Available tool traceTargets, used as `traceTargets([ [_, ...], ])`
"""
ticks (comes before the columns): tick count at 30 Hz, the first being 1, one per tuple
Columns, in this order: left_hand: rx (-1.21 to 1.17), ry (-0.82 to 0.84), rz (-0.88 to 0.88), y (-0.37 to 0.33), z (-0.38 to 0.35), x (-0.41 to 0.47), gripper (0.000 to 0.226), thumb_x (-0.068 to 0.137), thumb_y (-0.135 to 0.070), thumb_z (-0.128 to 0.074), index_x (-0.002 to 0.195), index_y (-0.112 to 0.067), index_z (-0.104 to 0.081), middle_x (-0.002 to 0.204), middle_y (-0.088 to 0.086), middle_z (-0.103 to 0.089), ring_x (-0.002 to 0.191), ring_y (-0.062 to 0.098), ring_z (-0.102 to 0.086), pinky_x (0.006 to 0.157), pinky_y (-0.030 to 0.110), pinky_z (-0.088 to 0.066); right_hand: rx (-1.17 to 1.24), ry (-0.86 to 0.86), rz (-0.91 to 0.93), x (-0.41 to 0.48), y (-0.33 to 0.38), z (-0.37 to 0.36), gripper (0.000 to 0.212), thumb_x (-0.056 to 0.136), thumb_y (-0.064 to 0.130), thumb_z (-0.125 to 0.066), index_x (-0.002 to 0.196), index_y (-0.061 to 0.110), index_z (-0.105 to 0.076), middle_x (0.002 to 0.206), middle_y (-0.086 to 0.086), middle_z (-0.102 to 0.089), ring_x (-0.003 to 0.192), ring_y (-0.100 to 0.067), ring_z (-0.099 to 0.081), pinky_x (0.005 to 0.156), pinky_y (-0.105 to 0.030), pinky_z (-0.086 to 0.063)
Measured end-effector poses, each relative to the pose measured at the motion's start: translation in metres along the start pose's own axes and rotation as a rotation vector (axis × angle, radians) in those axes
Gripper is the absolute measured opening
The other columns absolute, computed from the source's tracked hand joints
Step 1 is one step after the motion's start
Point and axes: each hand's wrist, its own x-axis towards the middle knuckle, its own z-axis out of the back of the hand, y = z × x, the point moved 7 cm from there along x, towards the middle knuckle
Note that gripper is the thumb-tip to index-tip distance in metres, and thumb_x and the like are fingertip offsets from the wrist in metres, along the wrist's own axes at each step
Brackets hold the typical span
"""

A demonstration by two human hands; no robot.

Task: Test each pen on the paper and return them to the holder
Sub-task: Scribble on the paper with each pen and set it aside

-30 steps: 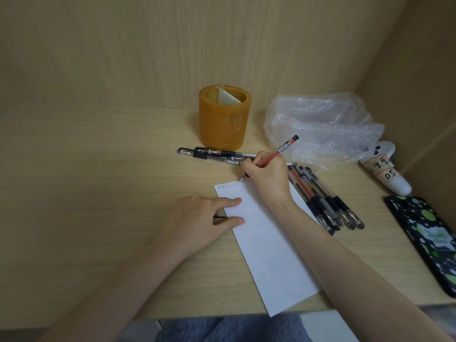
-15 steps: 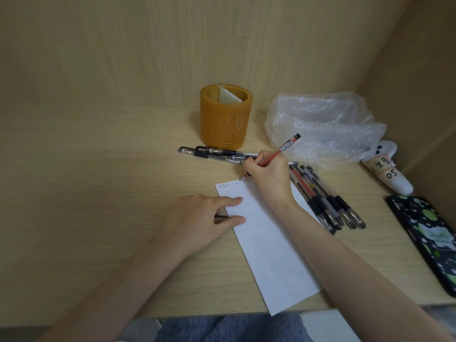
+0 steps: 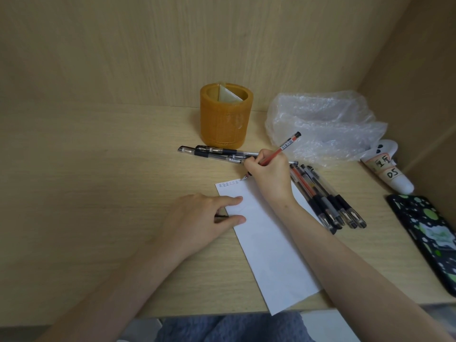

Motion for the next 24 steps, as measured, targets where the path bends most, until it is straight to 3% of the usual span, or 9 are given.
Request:
traceTargets([
  [5,0.006,0.006,0.004,0.0004,0.0003,-0.0008,0.046,0.077,-0.066,-0.049,0.121,-0.05,-0.051,0.053,-0.017,-0.039,0.059,0.004,-0.042,0.061,0.018,-0.031,0.02,0.01,-0.009,0.0001,-0.0016,0.0004,0.041,0.078,0.0,-0.059,0.047,0.013,-0.037,0.047,0.004,-0.038,0.045,-0.002,-0.035,0.048,-0.01,-0.03],
  [11,0.003,0.003,0.001,0.0009,-0.0007,0.0003,0.048,0.076,-0.067,-0.047,0.121,-0.05,-0.052,0.051,-0.016,-0.037,0.054,0.004,-0.04,0.059,0.019,-0.032,0.006,0.04,0.0,0.0008,-0.0013,-0.0021,0.044,0.079,0.0,-0.061,0.045,0.015,-0.038,0.037,0.014,-0.037,0.042,-0.001,-0.037,0.047,-0.008,-0.03],
  [24,0.009,-0.019,-0.009,0.0014,-0.0003,-0.0006,0.047,0.077,-0.066,-0.049,0.121,-0.049,-0.053,0.049,-0.016,-0.038,0.055,0.005,-0.041,0.058,0.019,-0.032,-0.001,0.019,-0.003,-0.0008,0.0007,-0.001,0.041,0.077,-0.002,-0.06,0.047,0.013,-0.036,0.044,0.007,-0.034,0.043,-0.003,-0.032,0.046,-0.01,-0.028],
])
